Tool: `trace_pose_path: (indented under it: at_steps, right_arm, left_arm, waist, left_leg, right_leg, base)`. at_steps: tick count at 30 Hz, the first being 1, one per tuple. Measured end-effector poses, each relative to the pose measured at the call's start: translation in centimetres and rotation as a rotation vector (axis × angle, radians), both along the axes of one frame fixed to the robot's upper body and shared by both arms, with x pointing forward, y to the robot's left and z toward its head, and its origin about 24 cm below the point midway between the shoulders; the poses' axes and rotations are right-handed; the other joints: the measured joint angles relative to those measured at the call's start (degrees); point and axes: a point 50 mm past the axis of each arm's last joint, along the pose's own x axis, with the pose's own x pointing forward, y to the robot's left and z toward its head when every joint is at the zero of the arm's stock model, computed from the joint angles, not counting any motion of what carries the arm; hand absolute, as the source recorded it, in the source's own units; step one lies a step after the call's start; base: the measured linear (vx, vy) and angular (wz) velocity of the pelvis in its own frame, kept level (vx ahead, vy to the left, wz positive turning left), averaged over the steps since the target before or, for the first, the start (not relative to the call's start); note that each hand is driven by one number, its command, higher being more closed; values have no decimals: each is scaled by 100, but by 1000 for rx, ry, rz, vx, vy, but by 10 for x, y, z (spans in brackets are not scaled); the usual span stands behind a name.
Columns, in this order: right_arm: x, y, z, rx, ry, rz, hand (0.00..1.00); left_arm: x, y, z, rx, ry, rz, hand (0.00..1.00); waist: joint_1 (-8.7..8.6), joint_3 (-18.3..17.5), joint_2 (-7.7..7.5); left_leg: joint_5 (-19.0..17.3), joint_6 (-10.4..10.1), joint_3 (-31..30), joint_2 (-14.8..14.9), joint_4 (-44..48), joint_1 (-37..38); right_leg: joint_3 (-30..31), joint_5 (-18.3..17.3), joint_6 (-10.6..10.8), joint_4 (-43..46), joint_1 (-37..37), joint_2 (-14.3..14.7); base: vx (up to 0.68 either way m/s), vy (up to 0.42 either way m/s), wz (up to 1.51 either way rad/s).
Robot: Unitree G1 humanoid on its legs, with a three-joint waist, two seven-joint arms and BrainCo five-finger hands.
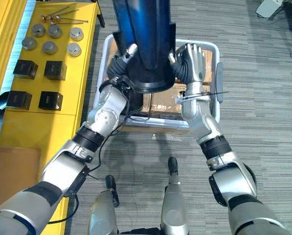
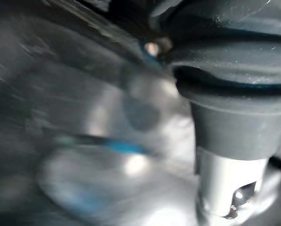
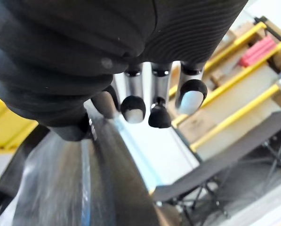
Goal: Walk over and take plastic housings, then place them on the shelf
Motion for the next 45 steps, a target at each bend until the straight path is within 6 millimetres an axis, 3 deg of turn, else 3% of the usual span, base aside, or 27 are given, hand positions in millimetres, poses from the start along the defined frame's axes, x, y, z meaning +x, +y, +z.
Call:
trace_pose_path:
  at_steps: [7, 12, 16, 18, 24, 25, 31, 45]
  right_arm:
    - [-9, 19, -46, 11, 137, 59, 100]
    - [-10, 25, -48, 30, 141, 74, 100]
    - [-11, 25, -48, 62, 143, 64, 100]
    - [-11, 23, -51, 71, 156, 57, 100]
    - [-13, 15, -64, 66, 208, 21, 100]
    - [-13, 15, -63, 74, 205, 26, 100]
    - [-18, 14, -41, 105, 113, 48, 100]
    - [-16, 11, -39, 83, 124, 51, 100]
  left_arm:
    - [-10, 5, 23, -105, -143, 19, 100]
    - [-15, 3, 30, -102, -225, -4, 100]
    - [-17, -1, 32, 20, -311, -45, 100]
    - [-18, -2, 25, 74, -324, -61, 100]
    - [-20, -2, -27, 197, -227, -115, 100]
    - [-20, -2, -39, 216, -191, -117, 0]
    - [-20, -4, -97, 359, 39, -172, 0]
    - [-23, -12, -105, 402, 54, -258, 0]
  waist:
    - [56, 0, 0]
    - [65, -3, -1]
    - [65, -4, -3]
    - [53, -6, -6]
    - [45, -241, -36]
    - [48, -241, -35]
    - [36, -243, -36]
    - [16, -243, -35]
  left_leg:
    - [22, -19, -2, -3, -121, 193]
    - [24, -22, 1, -4, -142, 194]
    - [73, -34, 30, -13, -283, 309]
    - [85, -35, 37, -16, -355, 452]
    - [79, -42, 136, -16, -424, 553]
    - [78, -43, 153, -15, -426, 579]
    - [73, -48, 163, -15, -395, 582]
    - [15, -41, 143, -13, -288, 483]
  right_leg:
    - [-31, -1, -2, -106, 203, 2]
    - [-35, -2, -2, -124, 203, 2]
    - [-23, 0, -2, -133, 243, 2]
    - [-30, 0, -3, -186, 375, 4]
    - [27, -1, -3, -233, 391, 4]
    - [40, -1, -3, -233, 395, 4]
    - [52, -1, -5, -230, 390, 4]
    - [51, 0, -10, -215, 346, 2]
  base:
    - [0, 0, 0]
    - [0, 0, 0]
    - [4, 8, 0]
    - [12, 11, -2]
    - [4, 28, -6]
    - [-40, 31, -9]
    - [-11, 9, -2]
    - [-7, 24, 0]
